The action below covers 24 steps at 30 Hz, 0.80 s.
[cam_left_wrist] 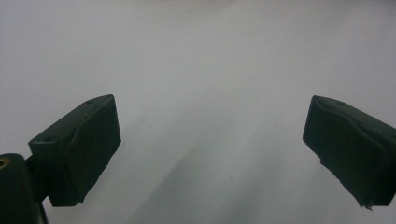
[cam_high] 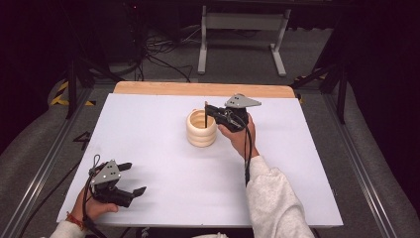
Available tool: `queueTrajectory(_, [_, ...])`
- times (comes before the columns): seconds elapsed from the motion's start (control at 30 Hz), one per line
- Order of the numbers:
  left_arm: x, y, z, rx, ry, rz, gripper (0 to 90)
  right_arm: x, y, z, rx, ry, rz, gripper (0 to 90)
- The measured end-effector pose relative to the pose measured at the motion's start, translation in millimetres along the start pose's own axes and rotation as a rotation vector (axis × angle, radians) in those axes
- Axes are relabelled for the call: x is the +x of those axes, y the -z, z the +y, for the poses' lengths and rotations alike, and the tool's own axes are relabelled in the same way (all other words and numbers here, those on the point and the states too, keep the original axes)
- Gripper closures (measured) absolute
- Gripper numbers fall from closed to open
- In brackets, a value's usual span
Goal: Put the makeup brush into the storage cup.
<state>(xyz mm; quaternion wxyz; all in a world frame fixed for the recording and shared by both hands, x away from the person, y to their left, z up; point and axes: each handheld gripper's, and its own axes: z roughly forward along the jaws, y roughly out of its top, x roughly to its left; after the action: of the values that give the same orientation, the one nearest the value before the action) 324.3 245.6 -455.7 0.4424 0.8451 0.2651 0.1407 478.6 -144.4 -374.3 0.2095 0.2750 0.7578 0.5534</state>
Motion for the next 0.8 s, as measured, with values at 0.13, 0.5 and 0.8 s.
queueTrajectory(0.13, [0.0, -0.1, 0.0, 0.001, 0.0, -0.001, 4.8, -1.8, 0.6, -2.8, 0.003, -0.008, 0.0, 85.1])
queueTrajectory(0.5, [0.2, -0.3, 0.0, 0.003, -0.002, -0.001, 4.7, -2.3, 2.3, -3.6, 0.004, -0.008, -0.006, 80.1])
queueTrajectory(0.8, [-0.2, -0.9, 0.0, 0.01, -0.003, -0.002, 4.7, 0.7, 11.2, 2.0, -0.012, 0.013, -0.026, 66.1])
